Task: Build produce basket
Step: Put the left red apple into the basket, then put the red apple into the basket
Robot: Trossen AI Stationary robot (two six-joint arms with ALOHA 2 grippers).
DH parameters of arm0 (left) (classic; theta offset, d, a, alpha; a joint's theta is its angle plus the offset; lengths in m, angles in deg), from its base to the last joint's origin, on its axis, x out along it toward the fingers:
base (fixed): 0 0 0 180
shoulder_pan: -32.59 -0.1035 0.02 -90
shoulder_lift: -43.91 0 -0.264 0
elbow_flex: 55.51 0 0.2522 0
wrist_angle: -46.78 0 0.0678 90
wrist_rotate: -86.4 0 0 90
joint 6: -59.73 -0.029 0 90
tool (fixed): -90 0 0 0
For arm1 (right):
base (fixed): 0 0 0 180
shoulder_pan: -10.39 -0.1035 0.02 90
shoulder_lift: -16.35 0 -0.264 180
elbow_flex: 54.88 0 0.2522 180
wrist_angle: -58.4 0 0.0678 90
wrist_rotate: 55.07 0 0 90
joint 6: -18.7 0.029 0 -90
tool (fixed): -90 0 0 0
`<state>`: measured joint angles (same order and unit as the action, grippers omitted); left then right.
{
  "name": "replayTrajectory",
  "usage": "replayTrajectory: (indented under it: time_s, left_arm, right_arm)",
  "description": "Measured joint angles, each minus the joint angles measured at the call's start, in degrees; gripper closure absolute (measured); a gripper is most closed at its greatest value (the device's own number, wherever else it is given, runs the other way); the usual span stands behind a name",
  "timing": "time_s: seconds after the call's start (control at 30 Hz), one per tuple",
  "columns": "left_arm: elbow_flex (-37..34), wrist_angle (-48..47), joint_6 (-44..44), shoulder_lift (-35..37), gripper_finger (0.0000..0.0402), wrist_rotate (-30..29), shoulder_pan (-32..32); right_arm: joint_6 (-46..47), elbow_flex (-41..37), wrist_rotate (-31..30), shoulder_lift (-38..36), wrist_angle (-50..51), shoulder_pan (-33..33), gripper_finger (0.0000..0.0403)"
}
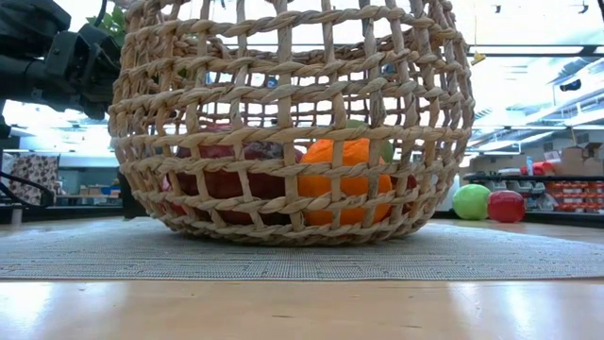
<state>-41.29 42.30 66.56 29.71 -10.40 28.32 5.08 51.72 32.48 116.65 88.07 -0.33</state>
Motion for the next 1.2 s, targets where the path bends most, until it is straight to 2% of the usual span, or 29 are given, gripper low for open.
replayTrajectory:
  time_s: [0.23,0.53,0.7,0.97,1.1,1.2]
  left_arm:
    - [0.0,-0.4,0.0,-0.8,0.0019,0.0,0.0]
    - [0.0,-0.2,0.0,-1.2,0.0019,0.0,-0.1]
    - [0.0,-0.3,0.0,-1.2,0.0019,0.0,-0.1]
    - [0.0,-0.2,0.0,-1.2,0.0019,0.0,-0.1]
    - [0.0,-0.2,0.0,-1.2,0.0019,0.0,-0.1]
    - [0.0,-0.2,0.0,-1.2,0.0019,0.0,-0.1]
  right_arm:
    - [5.4,1.7,2.5,4.1,8.6,1.3,0.0058]
    - [7.9,1.9,2.1,8.9,16.3,3.7,0.0057]
    - [10.4,2.0,2.0,9.3,16.0,4.2,0.0050]
    - [11.1,2.0,2.0,8.9,15.5,4.3,0.0008]
    - [11.1,1.9,1.9,8.7,14.8,4.0,0.0006]
    - [11.1,1.9,-1.6,7.5,14.9,4.0,0.0007]
